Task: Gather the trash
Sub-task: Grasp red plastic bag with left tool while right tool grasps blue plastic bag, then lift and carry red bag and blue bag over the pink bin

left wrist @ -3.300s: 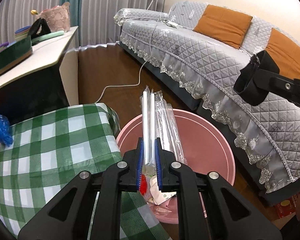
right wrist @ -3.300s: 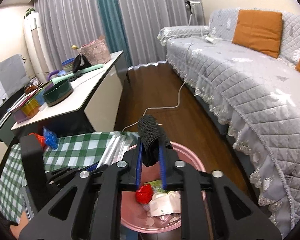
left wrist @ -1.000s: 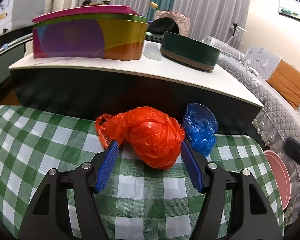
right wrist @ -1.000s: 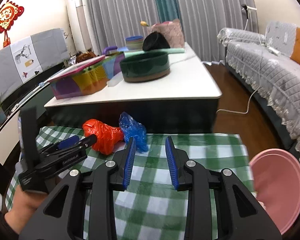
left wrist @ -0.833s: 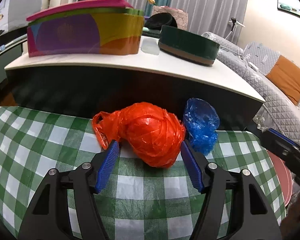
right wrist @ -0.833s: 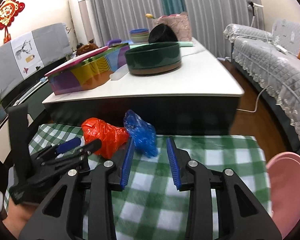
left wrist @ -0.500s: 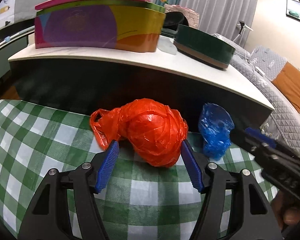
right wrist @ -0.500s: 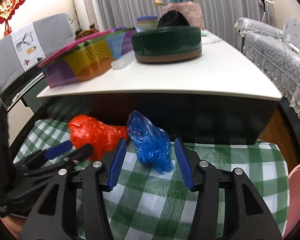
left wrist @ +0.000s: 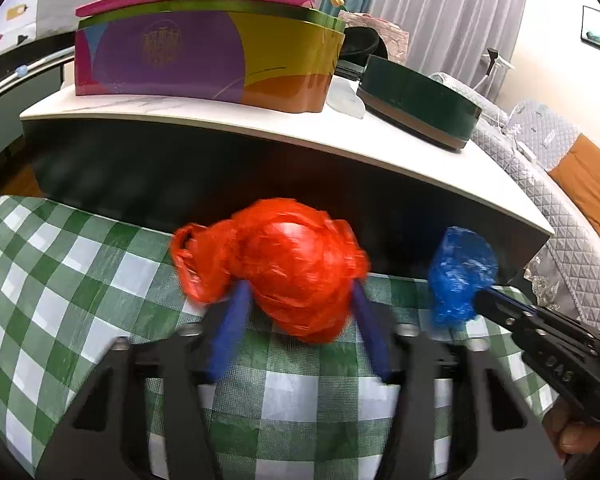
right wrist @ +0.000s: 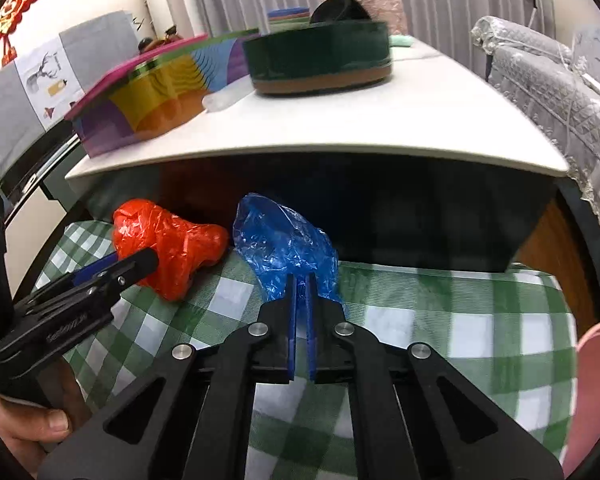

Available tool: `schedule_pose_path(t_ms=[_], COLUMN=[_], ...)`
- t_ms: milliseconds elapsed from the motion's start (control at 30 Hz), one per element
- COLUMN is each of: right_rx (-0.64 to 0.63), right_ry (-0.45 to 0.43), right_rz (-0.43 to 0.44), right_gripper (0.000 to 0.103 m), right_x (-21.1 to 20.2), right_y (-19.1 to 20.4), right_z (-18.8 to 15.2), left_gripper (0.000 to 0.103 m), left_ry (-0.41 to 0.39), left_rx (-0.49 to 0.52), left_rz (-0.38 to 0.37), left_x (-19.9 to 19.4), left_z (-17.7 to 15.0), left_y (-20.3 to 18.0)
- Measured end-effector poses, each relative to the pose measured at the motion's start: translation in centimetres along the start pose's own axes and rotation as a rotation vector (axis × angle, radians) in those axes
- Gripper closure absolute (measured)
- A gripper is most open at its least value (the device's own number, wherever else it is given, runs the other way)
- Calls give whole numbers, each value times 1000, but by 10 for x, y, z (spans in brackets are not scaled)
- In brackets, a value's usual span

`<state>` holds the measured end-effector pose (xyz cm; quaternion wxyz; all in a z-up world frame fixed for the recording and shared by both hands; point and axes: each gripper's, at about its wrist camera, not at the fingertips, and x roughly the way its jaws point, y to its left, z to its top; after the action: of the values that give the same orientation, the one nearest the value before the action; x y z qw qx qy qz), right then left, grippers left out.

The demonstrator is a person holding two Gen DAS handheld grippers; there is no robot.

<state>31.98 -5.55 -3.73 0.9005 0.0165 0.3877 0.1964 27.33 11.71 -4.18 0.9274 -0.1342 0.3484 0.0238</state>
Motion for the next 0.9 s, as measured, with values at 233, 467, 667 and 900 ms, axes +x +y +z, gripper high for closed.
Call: schedule_pose_path(t_ms=[233,467,667,900], right_rx=[-2,-1,3,6], right_ry=[-37,-106,-165,-225], right_rz=[-30,-65,-98,-119], right_gripper=[99,99,99,99], right_x=[-44,-109,-170,-230], right_y=[-9,-18,-31,-51], right_z=[-2,-6,-14,-24], left_gripper=[74,76,76,78], left_ry=[9,-38,-79,-118], left_rx=[17,67,119,152], left_rz=[22,31,14,-15], left_x=[-15,-52,-93,-134], left_z=[-5,-12,-18,-37], left_y=[-8,-27,-47,-72])
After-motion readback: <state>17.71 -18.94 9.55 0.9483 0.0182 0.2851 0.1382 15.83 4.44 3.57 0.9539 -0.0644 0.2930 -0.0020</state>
